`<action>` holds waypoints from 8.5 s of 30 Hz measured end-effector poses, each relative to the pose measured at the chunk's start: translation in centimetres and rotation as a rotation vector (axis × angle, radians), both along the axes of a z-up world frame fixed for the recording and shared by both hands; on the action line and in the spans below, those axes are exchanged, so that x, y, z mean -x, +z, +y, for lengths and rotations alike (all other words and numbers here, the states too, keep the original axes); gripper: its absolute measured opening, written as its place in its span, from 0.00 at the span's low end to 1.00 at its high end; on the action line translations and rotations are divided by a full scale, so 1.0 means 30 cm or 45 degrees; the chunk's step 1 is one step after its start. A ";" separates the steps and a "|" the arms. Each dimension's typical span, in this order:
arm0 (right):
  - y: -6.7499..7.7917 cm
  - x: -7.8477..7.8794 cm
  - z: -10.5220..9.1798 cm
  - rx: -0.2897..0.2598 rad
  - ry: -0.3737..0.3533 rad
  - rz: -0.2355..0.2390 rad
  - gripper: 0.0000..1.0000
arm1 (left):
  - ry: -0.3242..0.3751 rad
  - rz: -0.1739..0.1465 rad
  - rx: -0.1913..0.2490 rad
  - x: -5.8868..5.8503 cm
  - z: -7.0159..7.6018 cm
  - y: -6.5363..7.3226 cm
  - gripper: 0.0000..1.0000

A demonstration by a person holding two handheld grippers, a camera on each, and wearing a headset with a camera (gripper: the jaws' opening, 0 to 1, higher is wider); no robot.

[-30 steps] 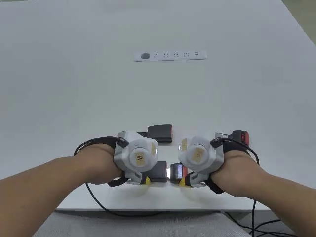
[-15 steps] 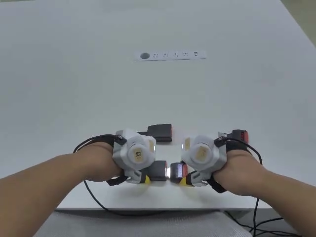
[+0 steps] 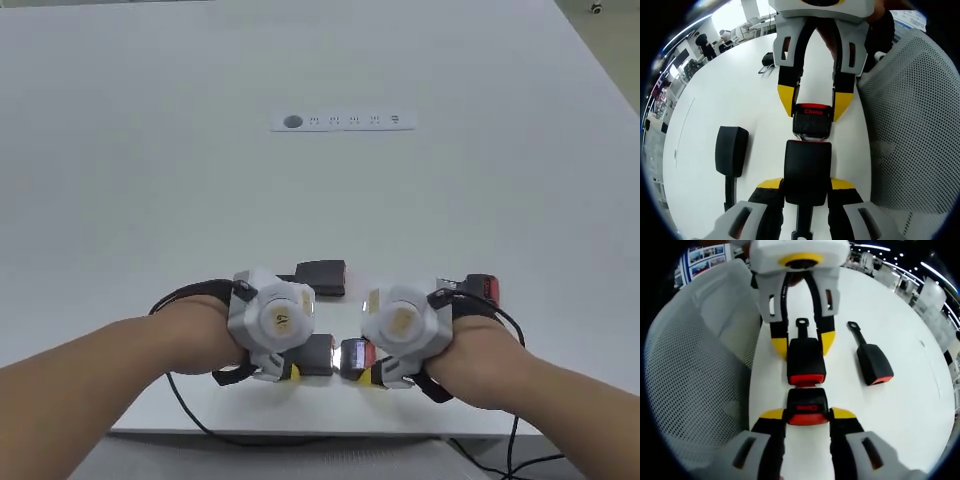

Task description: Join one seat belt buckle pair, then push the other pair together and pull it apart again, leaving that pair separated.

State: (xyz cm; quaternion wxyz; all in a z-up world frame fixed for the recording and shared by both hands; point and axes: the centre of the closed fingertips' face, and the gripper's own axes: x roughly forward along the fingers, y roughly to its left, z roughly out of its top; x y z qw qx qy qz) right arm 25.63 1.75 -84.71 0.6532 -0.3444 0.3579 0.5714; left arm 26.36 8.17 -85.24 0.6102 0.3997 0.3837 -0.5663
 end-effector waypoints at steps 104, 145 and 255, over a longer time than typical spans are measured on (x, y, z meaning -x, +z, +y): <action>0.009 -0.344 -0.284 0.030 -0.030 -0.033 0.32 | -0.097 -0.078 0.012 -0.379 -0.078 0.022 0.32; 0.011 -0.374 -0.108 -0.060 -0.011 -0.041 0.31 | -0.143 -0.069 0.030 -0.380 -0.075 0.021 0.32; 0.156 -0.257 -0.578 -0.030 -0.405 -0.135 0.54 | 0.066 -0.200 0.155 -0.332 0.003 0.184 0.58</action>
